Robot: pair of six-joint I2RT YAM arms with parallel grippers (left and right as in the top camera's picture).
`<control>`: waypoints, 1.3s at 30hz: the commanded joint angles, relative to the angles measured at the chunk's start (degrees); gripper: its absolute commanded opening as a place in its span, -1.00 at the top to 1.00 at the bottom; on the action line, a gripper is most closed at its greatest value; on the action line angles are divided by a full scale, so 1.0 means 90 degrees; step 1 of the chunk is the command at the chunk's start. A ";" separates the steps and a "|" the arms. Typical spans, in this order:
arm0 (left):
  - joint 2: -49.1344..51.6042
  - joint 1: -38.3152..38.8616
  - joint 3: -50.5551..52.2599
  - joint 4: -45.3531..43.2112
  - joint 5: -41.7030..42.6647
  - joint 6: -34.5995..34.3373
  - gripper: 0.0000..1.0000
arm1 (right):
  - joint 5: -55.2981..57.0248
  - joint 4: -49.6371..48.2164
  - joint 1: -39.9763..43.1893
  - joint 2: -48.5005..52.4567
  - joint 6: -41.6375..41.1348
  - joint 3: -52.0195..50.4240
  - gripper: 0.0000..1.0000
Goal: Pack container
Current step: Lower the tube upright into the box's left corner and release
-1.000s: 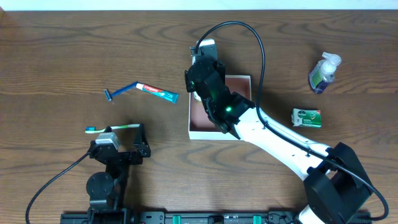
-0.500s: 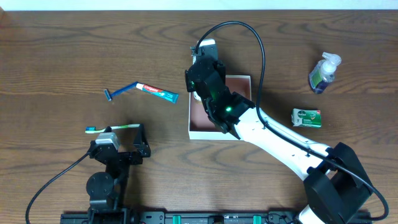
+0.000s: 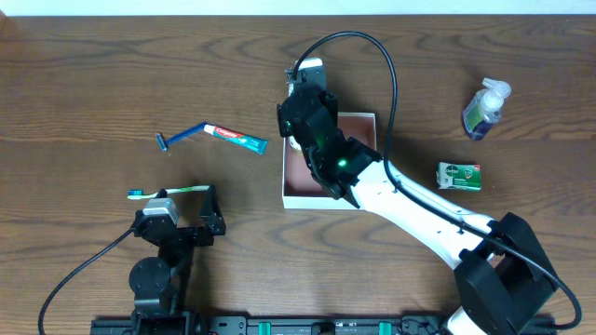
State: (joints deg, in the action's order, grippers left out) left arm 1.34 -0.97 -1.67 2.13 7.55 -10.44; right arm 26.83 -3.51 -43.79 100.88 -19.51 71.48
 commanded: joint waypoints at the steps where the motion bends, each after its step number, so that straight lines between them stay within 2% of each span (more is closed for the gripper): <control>1: 0.0002 -0.0027 0.0160 0.0131 0.0090 0.0085 -0.96 | 0.0187 -0.0117 0.0085 -0.0039 -0.0017 0.0223 0.97; 20: 0.0002 -0.0027 0.0160 0.0131 0.0090 0.0085 -0.96 | 0.0063 -0.0355 0.0107 0.0270 -0.0017 0.0223 0.98; 21: 0.0002 -0.0027 0.0160 0.0131 0.0090 0.0085 -0.96 | 0.0063 -0.0355 0.0107 0.0270 -0.0017 0.0223 0.92; 23: 0.0002 -0.0027 0.0160 0.0131 0.0090 0.0085 -0.98 | 0.0032 -0.0355 0.0104 0.0270 -0.0017 0.0223 0.49; 27: 0.0002 -0.0027 0.0160 0.0131 0.0090 0.0085 -0.96 | -0.0012 -0.0355 0.0046 0.0270 -0.0017 0.0223 0.19; 39: 0.0002 -0.0027 0.0160 0.0131 0.0090 0.0085 -0.96 | 0.0092 -0.0306 -0.0413 -0.0007 0.0318 0.0223 0.15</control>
State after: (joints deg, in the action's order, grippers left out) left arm 1.34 -0.97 -1.67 2.15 7.55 -10.44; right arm 26.70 -6.55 -46.59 102.61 -17.76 72.05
